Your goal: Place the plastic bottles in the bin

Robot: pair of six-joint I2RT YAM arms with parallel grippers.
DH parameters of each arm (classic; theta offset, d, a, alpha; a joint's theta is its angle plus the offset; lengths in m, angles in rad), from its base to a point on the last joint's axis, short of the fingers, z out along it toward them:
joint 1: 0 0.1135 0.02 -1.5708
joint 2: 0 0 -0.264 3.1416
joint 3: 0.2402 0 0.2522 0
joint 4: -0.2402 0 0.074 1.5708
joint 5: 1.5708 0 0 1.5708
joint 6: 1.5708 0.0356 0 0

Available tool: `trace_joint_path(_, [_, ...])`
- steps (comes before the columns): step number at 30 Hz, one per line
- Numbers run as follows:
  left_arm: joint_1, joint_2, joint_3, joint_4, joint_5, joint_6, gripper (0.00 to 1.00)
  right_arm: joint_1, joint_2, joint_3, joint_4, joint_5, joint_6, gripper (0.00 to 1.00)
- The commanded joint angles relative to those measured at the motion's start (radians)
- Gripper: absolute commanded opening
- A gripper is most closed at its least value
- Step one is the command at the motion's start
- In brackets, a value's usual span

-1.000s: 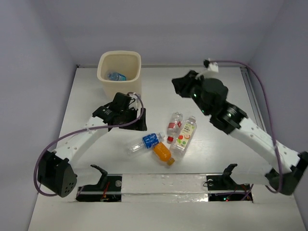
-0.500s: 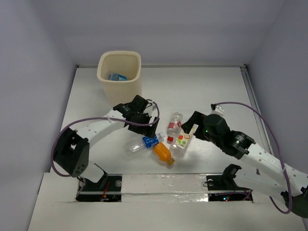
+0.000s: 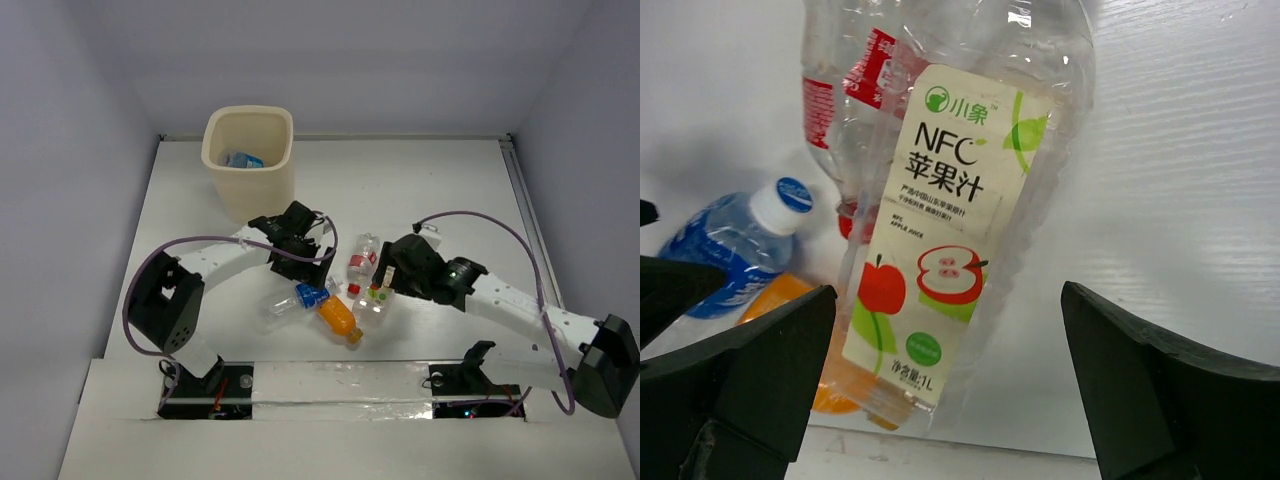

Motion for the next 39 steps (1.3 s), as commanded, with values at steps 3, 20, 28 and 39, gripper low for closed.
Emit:
trace_joint_path(3, [-0.009, 0.026, -0.004, 0.011, -0.056, 0.008, 0.86, -0.009, 0.098, 0.085, -0.012, 0.06, -0.072, 1.0])
trace_joint_path(20, [-0.009, 0.072, -0.043, 0.008, -0.188, -0.036, 0.57, -0.081, 0.307, 0.057, 0.121, -0.035, -0.144, 0.97])
trace_joint_path(28, [-0.009, -0.08, 0.006, -0.065, -0.198, -0.07, 0.42, -0.081, 0.212, 0.039, 0.051, -0.006, -0.12, 0.64])
trace_joint_path(39, [-0.009, -0.191, 0.296, -0.187, -0.195, -0.119, 0.38, -0.081, -0.001, 0.066, -0.1, 0.003, -0.135, 0.61])
